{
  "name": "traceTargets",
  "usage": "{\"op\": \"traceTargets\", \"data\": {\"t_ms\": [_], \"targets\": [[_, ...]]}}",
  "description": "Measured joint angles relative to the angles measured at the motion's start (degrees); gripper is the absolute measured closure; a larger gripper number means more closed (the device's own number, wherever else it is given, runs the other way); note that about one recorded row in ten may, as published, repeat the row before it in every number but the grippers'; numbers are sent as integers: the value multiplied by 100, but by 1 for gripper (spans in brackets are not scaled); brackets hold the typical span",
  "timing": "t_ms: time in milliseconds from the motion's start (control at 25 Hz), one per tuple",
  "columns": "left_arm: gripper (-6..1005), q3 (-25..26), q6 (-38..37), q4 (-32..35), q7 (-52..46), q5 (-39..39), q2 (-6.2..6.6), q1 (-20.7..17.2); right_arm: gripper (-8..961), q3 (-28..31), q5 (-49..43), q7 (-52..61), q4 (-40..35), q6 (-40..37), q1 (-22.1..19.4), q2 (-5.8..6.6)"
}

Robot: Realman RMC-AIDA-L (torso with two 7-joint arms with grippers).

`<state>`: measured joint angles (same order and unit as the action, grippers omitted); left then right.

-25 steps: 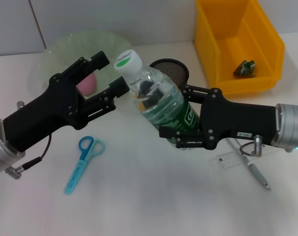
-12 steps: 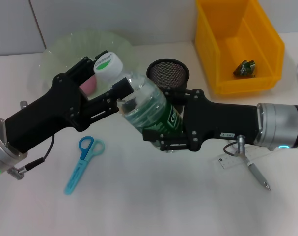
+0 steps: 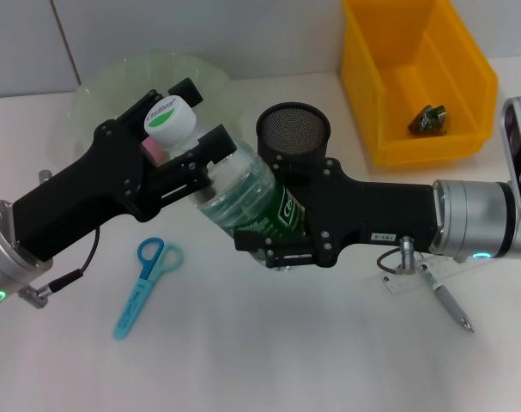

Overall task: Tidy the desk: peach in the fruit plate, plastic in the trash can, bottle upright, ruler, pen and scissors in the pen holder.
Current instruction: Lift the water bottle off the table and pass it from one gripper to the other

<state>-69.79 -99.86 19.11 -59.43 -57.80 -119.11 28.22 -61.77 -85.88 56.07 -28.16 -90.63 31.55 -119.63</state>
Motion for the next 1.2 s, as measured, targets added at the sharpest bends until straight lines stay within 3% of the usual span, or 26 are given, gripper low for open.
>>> {"op": "traceTargets", "data": {"t_ms": [320, 720, 960, 1200], "targets": [[137, -32, -1, -54, 2, 3, 2, 43, 166, -11, 11, -1, 5, -16, 16, 0], [275, 54, -4, -61, 63, 66, 15, 48, 154, -10, 12, 0, 4, -85, 18, 2], [467, 1, -10, -61, 76, 70, 29, 61, 147, -10, 25, -7, 54, -101, 6, 2], [560, 1, -14, -59, 78, 54, 30, 67, 140, -12, 46, -14, 133, -112, 24, 4]]}}
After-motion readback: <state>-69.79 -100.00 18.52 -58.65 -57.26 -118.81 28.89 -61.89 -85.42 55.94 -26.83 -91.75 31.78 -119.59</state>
